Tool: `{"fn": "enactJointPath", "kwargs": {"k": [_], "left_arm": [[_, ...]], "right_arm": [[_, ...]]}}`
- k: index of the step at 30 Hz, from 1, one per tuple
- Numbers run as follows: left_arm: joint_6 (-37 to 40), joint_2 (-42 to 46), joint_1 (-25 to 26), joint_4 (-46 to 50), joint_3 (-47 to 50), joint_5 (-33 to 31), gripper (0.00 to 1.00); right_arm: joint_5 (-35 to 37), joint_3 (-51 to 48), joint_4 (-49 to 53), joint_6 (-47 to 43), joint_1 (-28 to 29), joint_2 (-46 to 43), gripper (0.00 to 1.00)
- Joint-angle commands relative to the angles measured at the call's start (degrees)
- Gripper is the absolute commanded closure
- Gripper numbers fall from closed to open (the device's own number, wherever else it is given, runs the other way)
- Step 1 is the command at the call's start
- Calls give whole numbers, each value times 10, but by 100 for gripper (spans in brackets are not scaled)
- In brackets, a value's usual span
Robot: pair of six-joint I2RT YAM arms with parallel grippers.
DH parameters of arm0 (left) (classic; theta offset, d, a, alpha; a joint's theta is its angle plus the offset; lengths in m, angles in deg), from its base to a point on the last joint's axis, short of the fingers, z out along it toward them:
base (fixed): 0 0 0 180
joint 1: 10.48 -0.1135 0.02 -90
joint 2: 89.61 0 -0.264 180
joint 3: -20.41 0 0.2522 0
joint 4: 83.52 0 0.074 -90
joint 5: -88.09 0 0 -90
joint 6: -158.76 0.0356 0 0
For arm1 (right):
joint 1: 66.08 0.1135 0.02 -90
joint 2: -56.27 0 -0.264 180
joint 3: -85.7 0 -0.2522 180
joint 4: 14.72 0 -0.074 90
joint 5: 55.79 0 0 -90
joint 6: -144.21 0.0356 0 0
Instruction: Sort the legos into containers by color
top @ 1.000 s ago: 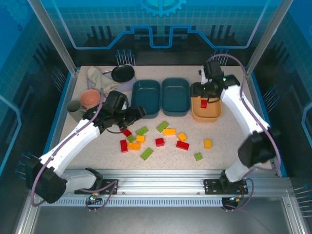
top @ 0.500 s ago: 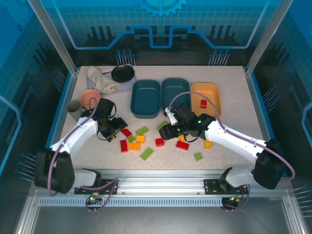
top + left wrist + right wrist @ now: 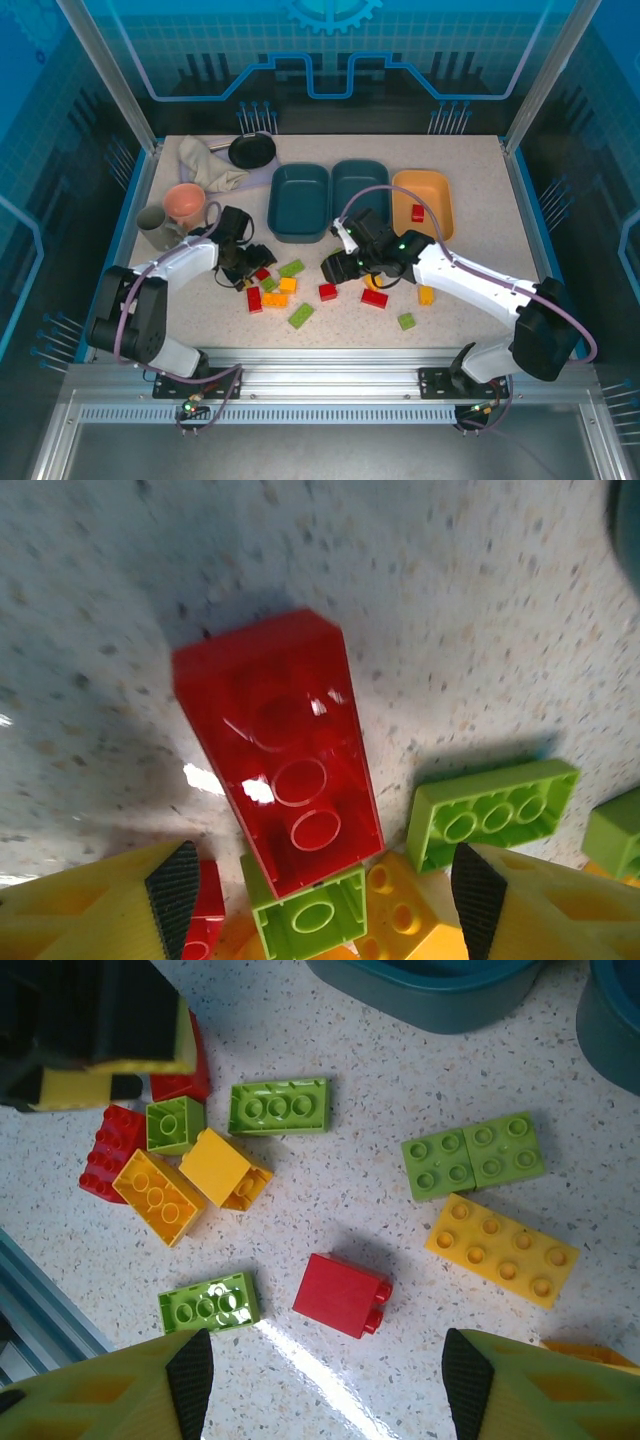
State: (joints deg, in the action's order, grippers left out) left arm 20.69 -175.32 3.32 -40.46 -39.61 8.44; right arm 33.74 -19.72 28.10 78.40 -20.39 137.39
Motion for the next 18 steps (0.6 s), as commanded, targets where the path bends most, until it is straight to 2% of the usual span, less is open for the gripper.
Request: {"fn": "enactJointPath", "kwargs": {"k": [1,6,11,18], "left_arm": [[-19,-5,22,-19,14,2,32],[-30,-17,43,4,4,-23,37],[-37,-27,52,46,-12,-54,50],[-47,-50,72,65,-36,-70,47]], "right_arm": [[-2,22,6,1,-7,11,36],[-8,29,10,1,-15,18,36],[-10,31,13,1,-19,22,36],[-13,30,14,3,-20,24,36]]}}
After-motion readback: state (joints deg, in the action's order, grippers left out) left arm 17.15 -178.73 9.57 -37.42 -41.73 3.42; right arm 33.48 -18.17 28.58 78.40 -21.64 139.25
